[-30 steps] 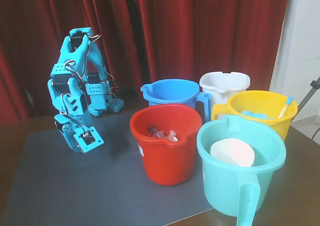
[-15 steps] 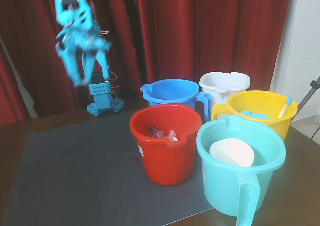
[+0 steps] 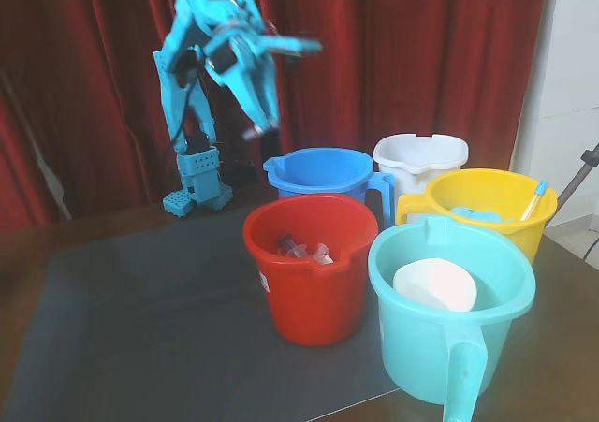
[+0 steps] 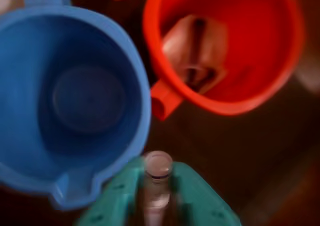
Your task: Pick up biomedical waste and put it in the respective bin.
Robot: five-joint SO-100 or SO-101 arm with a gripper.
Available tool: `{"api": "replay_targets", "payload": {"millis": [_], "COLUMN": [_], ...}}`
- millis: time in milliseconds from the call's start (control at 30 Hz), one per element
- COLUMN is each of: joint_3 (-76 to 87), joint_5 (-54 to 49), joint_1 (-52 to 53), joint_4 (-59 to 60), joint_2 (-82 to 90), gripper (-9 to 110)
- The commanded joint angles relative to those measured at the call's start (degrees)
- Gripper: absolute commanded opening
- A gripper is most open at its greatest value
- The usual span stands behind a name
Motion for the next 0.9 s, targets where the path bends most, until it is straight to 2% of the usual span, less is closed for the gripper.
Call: {"api": "replay_targets", "payload": {"millis": [0,167,367,700,867], "joint_3": [-3.43,-7.91,-14.15,-14.94,-14.94], "joint_5": [-0.35,-0.18,7.47,7.12,2.46], "joint_1": [-5.01,-10.81,-14.50,-14.50,-13.97], "joint_4": [4.66,1.41,1.93,1.85,1.49], "joint_2": [-3.08,-12.39,-19.78,-22.41,-22.32], "gripper": [0,0,0,0,2]}}
